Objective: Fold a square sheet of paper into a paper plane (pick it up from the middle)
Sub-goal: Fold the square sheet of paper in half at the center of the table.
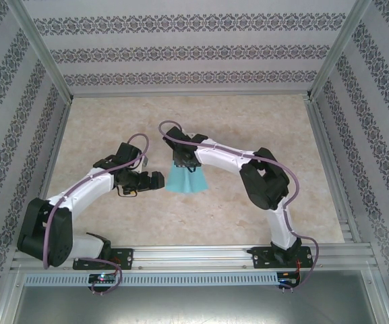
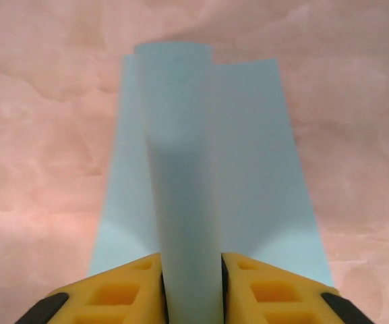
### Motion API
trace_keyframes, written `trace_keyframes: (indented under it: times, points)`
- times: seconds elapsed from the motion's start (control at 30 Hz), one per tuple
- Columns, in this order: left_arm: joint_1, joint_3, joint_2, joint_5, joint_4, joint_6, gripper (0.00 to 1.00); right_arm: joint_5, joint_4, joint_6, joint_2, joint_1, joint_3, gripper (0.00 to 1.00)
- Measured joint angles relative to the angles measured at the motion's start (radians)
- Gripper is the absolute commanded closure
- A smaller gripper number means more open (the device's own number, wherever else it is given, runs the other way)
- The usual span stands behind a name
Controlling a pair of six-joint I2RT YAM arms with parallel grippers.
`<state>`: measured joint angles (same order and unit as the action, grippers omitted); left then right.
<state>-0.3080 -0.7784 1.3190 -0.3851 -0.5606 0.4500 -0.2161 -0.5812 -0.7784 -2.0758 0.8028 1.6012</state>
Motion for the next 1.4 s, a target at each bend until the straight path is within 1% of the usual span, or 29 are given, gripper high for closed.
trace_keyframes:
  times: [0.2,0.3,0.47,0.63,0.73,0.8,0.93,1.03,1.2,1.27,1.33,1.4]
  points:
    - [0.018,-0.02,-0.077,-0.007,-0.051,0.003,0.0,0.058,0.1,0.008,0.101,0.0,-0.037,0.76]
    - [0.043,-0.052,-0.118,-0.021,-0.08,0.008,0.0,0.133,0.183,0.01,0.175,-0.003,-0.094,0.76]
    - [0.077,-0.106,-0.169,-0.08,-0.093,0.025,0.0,0.298,0.374,-0.029,0.286,-0.041,-0.249,0.75]
    - [0.082,-0.117,-0.161,-0.155,-0.086,0.057,0.0,0.421,0.55,-0.09,0.325,-0.098,-0.427,0.75]
    - [0.082,-0.116,-0.121,-0.206,-0.05,0.087,0.04,0.479,0.613,-0.116,0.326,-0.127,-0.528,0.75]
    - [0.081,-0.115,-0.085,-0.235,-0.019,0.106,0.04,0.51,0.649,-0.133,0.326,-0.144,-0.578,0.75]
    - [0.078,-0.115,-0.022,-0.263,0.029,0.131,0.06,0.566,0.729,-0.152,0.326,-0.176,-0.656,0.73]
    - [0.064,-0.116,0.025,-0.269,0.062,0.143,0.09,0.594,0.743,-0.155,0.326,-0.198,-0.683,0.72]
    - [0.013,-0.123,0.132,-0.268,0.121,0.164,0.16,0.629,0.769,-0.15,0.325,-0.225,-0.703,0.72]
    - [-0.01,-0.129,0.17,-0.261,0.143,0.169,0.18,0.637,0.776,-0.142,0.322,-0.233,-0.716,0.72]
    - [-0.032,-0.135,0.199,-0.25,0.153,0.17,0.19,0.646,0.781,-0.134,0.313,-0.241,-0.727,0.72]
    - [-0.053,-0.149,0.227,-0.236,0.162,0.174,0.23,0.653,0.781,-0.127,0.302,-0.247,-0.734,0.72]
